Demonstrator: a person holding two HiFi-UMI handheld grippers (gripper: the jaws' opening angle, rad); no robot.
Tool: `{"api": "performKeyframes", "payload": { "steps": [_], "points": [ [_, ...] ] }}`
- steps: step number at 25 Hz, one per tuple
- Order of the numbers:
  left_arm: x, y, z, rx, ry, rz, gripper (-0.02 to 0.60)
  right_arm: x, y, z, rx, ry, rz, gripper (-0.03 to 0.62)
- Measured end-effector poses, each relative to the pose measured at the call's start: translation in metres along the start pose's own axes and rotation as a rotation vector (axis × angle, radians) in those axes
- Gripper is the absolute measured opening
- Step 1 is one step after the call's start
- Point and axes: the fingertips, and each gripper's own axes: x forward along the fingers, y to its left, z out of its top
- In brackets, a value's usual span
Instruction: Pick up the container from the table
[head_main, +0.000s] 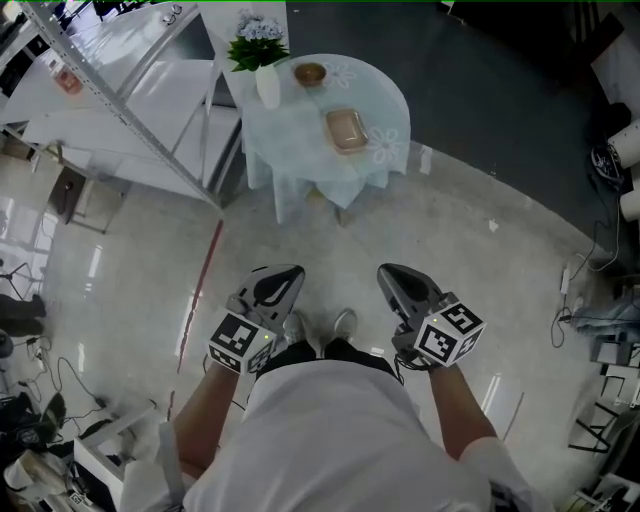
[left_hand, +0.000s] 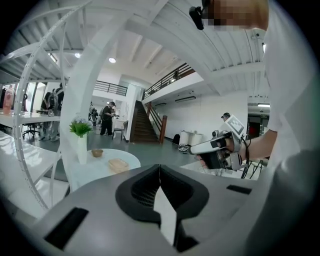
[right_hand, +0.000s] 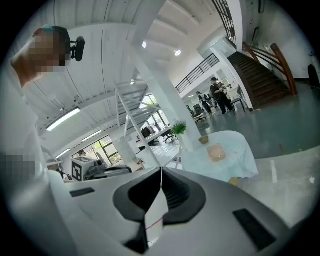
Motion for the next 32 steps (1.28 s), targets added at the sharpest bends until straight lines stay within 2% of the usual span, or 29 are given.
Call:
{"api": "performKeyframes", "payload": {
  "steps": [18, 32],
  "points": [
    [0.042, -0.034, 0.006, 0.006, 0.008, 0.053, 0.021, -0.033, -0.046, 0.007, -0.006, 0.009, 0.043, 0.023],
    [0.077, -0.029, 0.004, -0.004, 0.036, 0.079, 0.021, -0.038, -0.092, 0.018, 0.014, 0.014, 0.039, 0.023]
  ]
}}
